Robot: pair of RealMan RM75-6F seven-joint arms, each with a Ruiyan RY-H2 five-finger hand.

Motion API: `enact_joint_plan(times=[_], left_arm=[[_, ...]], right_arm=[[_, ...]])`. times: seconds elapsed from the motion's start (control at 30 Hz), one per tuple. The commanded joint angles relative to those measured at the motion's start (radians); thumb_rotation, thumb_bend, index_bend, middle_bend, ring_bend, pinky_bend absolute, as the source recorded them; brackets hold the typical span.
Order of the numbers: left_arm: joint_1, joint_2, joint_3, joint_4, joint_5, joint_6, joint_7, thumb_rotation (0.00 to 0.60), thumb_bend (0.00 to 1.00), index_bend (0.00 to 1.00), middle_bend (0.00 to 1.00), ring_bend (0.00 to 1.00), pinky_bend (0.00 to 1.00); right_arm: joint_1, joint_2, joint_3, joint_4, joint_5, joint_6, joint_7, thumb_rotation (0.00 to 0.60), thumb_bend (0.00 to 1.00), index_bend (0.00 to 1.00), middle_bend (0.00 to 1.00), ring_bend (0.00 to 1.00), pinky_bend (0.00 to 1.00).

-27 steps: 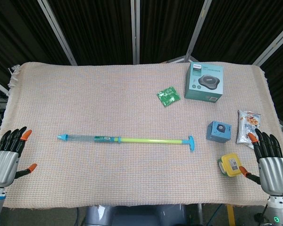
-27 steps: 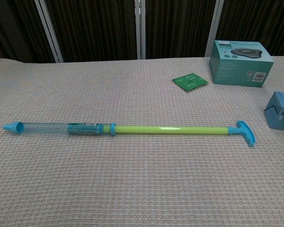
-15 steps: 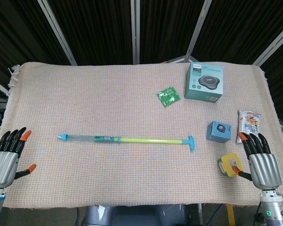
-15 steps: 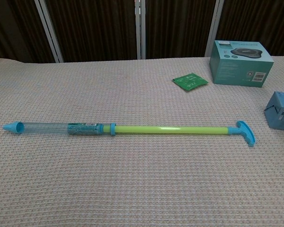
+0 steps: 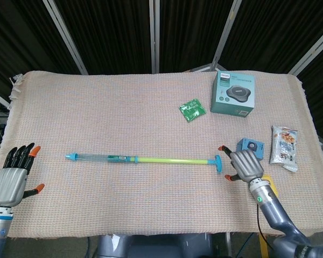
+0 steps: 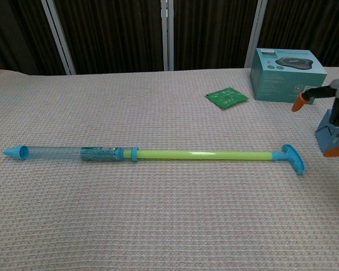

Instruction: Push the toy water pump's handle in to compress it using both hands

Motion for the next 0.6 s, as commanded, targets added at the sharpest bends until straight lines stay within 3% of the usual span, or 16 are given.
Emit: enact_joint_plan(times=[0.03,0.2,0.6], left_arm=[[-0.005,-0.004,-0.003,0.003,-0.01,-0.008,0.003,0.6,0.0,0.0,0.0,0.0,0.0],[-0.012,-0.008,-0.005,0.008,-0.021,-0.02,0.005,0.6,0.0,0.0,0.0,0.0,0.0],[-0.018,-0.008,-0.005,0.011,-0.035,-0.029,0.005,0.6,0.0,0.0,0.0,0.0,0.0]], right_arm=[[0.09,-0.097,0.025,0.061,0.124,-0.072,-0.093,0.6,0.08,0.4,1.0,1.0,1.0],[0.131,-0.159,0.018,0.096,0.186,-0.063,-0.157,0.6,0.2,0.43,1.0,1.0,1.0],[0.192,-0.241,-0.012,0.156,0.288,-0.051,-0.253,0.6,0.24,0.48,1.0,1.0,1.0]])
